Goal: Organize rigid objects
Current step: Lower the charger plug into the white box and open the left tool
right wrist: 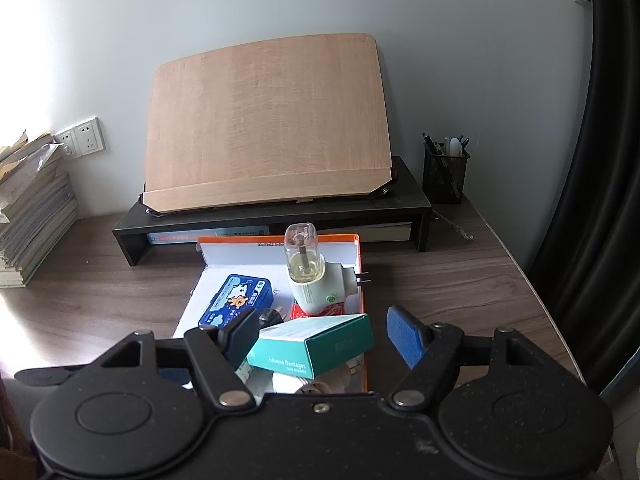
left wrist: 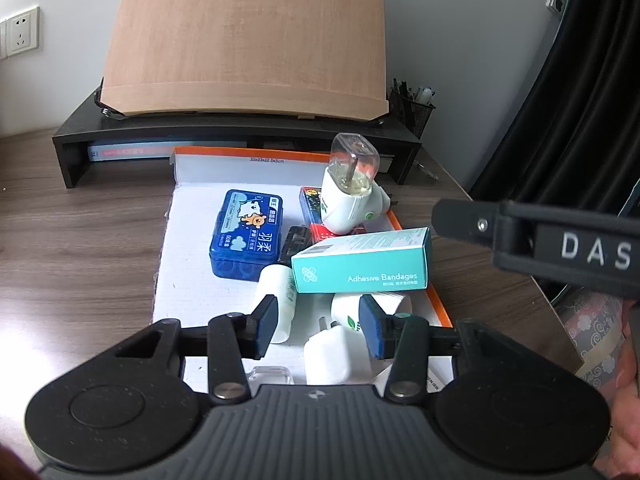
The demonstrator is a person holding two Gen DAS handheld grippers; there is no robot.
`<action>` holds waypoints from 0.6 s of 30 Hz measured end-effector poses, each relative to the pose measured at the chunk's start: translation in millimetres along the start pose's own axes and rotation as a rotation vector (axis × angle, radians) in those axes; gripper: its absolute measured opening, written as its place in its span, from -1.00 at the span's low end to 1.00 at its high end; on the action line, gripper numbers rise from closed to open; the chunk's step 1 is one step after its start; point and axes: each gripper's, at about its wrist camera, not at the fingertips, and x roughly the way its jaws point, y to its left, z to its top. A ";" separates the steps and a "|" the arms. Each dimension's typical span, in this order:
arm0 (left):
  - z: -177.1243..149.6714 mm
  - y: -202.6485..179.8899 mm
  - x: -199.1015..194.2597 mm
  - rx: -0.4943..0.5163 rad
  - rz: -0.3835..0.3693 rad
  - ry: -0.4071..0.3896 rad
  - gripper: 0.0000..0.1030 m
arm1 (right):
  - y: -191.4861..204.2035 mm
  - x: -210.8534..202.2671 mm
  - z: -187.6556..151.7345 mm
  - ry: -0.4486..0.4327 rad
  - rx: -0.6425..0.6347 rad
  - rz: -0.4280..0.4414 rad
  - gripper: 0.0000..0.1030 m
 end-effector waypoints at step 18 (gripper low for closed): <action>-19.5 -5.0 -44.1 -0.021 0.158 0.040 1.00 | -17.2 -38.4 -31.0 0.083 -0.007 0.011 0.73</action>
